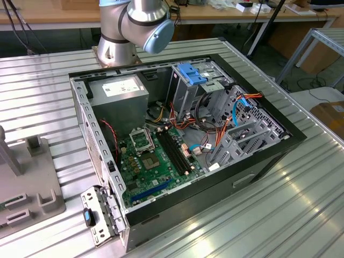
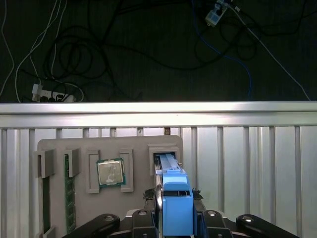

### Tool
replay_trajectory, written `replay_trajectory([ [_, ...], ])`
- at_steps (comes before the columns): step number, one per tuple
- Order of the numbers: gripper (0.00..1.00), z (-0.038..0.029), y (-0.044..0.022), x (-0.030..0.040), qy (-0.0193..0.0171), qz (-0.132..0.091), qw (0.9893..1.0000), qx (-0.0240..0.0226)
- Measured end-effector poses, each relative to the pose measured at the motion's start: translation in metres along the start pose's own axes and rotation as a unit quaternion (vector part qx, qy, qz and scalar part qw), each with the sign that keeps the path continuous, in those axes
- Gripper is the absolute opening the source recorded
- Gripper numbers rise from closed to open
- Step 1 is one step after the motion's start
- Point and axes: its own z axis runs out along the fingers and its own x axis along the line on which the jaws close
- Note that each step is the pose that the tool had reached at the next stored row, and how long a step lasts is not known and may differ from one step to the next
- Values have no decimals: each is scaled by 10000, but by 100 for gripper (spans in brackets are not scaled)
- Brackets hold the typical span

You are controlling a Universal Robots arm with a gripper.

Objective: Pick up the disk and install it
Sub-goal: 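Pick up the disk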

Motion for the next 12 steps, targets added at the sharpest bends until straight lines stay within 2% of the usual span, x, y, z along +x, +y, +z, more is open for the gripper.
replay_trajectory([
  [4,37,-35,1,-1,0,0,10000,0],
  [5,37,-59,2,-2,0,0,10000,0],
  [6,37,-111,3,-3,0,0,10000,0],
  [8,37,-158,5,-5,0,0,10000,0],
  [12,37,-172,5,-6,0,0,10000,1],
])
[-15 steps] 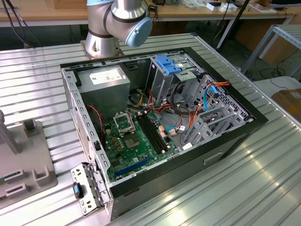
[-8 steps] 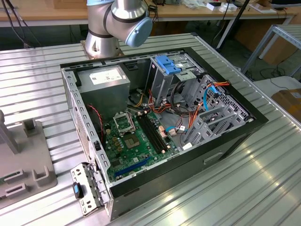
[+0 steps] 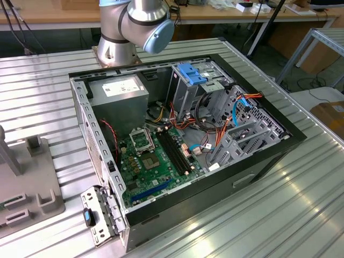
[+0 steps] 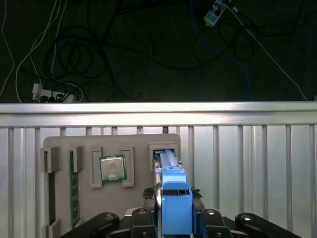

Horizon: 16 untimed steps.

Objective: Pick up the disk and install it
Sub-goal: 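Pick up the disk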

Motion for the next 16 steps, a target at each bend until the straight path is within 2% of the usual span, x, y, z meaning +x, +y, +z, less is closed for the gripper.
replay_trajectory([
  [9,37,-9,1,0,1,0,10000,-2],
  [16,37,-176,5,-5,0,0,10000,-1],
])
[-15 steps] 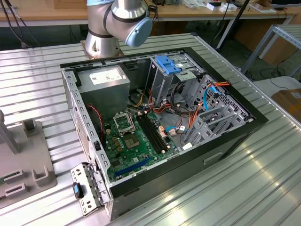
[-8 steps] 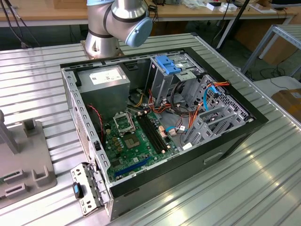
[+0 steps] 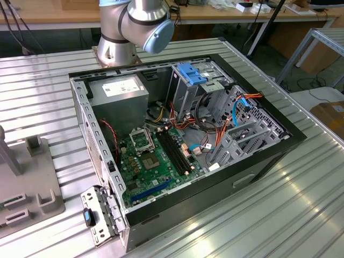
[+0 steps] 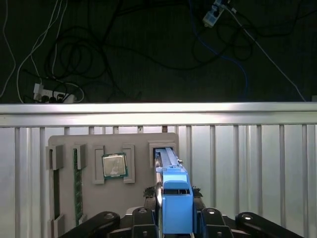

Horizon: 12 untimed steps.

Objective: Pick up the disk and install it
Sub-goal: 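Pick up the disk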

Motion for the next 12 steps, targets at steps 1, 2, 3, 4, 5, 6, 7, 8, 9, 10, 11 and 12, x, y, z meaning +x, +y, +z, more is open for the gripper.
replay_trajectory([
  [1,37,-22,1,-1,0,0,10000,0],
  [2,37,-62,2,-2,0,0,10000,0],
  [3,37,-95,3,-3,0,0,10000,0],
  [4,37,-162,5,-5,0,0,10000,0],
  [5,37,-222,6,-7,0,0,10000,0],
  [6,37,-250,7,-8,0,0,10000,0],
  [7,37,-278,8,-9,0,0,10000,0],
  [8,37,-330,10,-10,0,0,10000,0],
  [9,37,-446,13,-14,0,0,10000,1],
  [10,37,-498,14,-15,0,0,10000,2],
  [11,37,-543,16,-17,0,-1,10000,3],
  [12,37,-574,16,-18,0,0,10000,4],
])
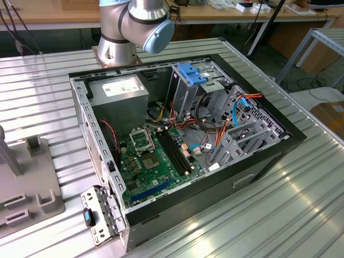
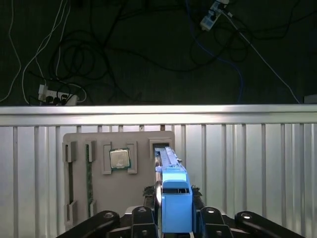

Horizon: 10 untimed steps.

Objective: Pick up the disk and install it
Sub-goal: 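Pick up the disk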

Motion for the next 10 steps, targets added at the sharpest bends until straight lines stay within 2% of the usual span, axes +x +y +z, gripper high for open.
replay_trajectory([
  [1,37,-75,2,-2,0,0,10000,1],
  [4,37,-239,7,-7,0,0,10000,5],
  [5,37,-260,8,-8,0,0,10000,6],
  [10,37,-264,7,-8,0,0,10000,6],
])
